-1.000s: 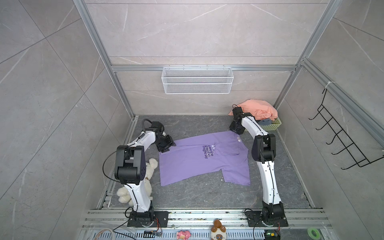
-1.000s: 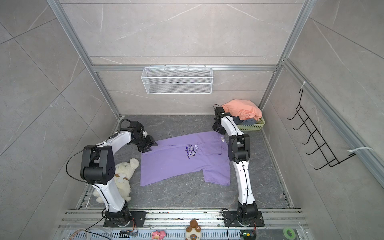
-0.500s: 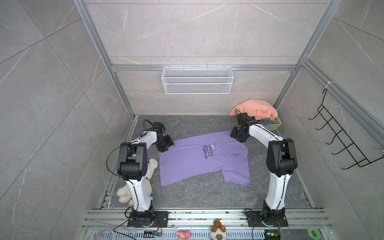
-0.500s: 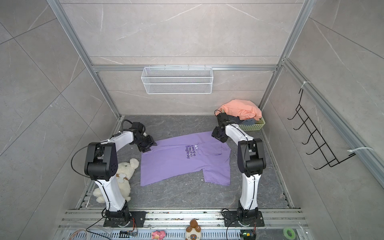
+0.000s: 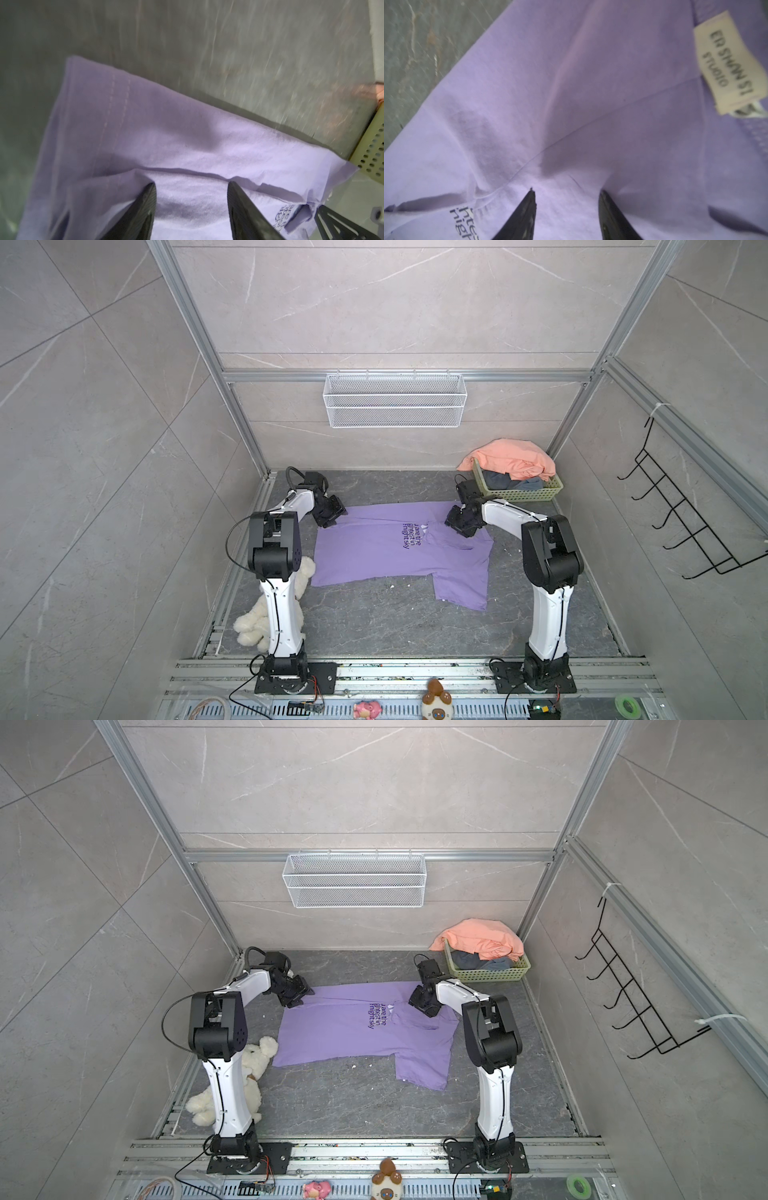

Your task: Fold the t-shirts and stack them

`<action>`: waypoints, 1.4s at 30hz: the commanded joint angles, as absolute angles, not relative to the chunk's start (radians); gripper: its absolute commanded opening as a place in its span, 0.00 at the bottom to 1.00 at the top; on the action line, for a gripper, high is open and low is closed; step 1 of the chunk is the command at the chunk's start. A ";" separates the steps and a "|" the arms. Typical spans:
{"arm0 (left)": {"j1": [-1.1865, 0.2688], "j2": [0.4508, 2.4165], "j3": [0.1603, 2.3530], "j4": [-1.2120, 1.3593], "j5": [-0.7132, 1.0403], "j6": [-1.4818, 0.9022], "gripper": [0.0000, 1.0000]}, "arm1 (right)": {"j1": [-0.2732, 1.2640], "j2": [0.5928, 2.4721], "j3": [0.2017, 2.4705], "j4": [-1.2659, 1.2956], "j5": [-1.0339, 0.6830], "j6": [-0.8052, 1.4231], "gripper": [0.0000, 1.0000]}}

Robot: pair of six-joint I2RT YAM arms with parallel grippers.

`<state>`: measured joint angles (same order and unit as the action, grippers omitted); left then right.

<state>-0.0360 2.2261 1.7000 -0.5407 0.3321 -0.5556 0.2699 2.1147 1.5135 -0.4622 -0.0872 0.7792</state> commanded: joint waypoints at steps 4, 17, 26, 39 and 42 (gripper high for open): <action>-0.018 2.305 1.806 -0.560 0.350 -0.483 0.58 | 0.266 2.251 1.669 -0.519 -0.084 0.760 0.50; -0.007 1.983 1.683 -0.641 0.311 -0.462 0.60 | 0.314 1.850 1.381 -0.466 0.043 0.783 0.53; -0.034 1.734 1.271 -0.698 0.240 -0.629 0.60 | 0.340 1.663 1.125 -0.520 0.098 0.905 0.53; -0.054 1.565 0.972 -0.788 0.090 -0.592 0.60 | 0.381 1.543 0.992 -0.583 0.168 0.962 0.53; -0.054 1.578 0.943 -0.766 0.087 -0.586 0.60 | 0.385 1.535 0.981 -0.583 0.174 0.971 0.53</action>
